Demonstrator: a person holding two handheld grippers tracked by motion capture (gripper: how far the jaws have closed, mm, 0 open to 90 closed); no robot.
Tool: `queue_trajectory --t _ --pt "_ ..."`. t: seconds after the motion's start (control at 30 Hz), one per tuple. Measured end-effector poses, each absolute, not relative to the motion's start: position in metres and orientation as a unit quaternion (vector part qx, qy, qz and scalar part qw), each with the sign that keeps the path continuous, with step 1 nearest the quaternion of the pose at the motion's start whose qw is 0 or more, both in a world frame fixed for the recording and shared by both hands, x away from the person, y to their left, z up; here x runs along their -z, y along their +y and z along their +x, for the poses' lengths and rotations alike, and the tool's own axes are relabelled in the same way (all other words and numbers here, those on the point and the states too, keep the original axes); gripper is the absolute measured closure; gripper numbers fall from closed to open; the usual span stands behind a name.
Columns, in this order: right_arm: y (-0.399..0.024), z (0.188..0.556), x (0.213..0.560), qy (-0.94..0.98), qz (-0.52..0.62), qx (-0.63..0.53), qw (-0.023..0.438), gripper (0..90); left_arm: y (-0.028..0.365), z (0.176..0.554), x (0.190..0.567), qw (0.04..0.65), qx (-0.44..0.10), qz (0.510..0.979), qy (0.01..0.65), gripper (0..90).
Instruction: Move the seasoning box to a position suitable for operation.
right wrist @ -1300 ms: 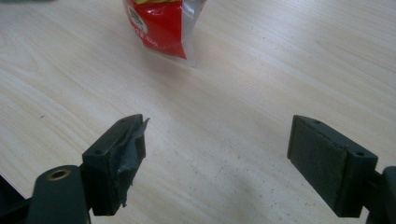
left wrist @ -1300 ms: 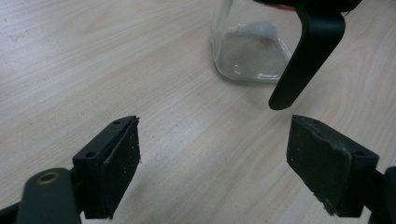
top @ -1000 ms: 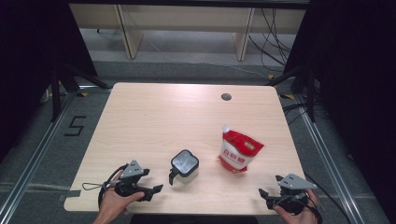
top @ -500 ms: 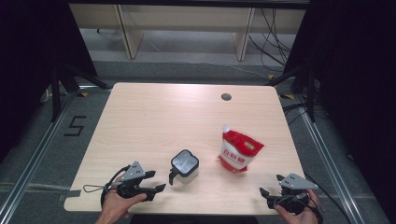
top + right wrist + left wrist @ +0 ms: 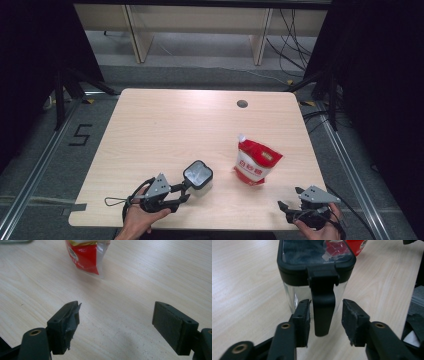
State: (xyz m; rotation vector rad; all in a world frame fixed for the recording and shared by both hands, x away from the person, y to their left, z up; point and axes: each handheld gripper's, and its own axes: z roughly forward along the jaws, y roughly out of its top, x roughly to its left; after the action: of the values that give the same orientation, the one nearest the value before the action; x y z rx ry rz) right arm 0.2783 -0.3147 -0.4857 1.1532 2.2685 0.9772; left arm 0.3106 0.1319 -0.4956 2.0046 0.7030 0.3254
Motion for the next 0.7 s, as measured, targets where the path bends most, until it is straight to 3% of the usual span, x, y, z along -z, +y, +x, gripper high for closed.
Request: queue_trajectory --t 0.1,0.13,0.7 --pt "-0.316 0.279 0.485 0.813 0.416 -0.352 0.204 23.0 0.130 0.312 0.495 0.463 -0.151 0.828 0.280 67.8" --pt "-0.315 0.278 0.486 0.808 0.419 -0.349 0.223 22.9 0.130 0.312 0.495 0.463 -0.151 0.828 0.280 70.5" --pt "-0.314 0.277 0.484 0.805 0.405 -0.366 0.233 22.9 0.154 0.328 0.495 0.437 -0.171 0.832 0.297 69.8"
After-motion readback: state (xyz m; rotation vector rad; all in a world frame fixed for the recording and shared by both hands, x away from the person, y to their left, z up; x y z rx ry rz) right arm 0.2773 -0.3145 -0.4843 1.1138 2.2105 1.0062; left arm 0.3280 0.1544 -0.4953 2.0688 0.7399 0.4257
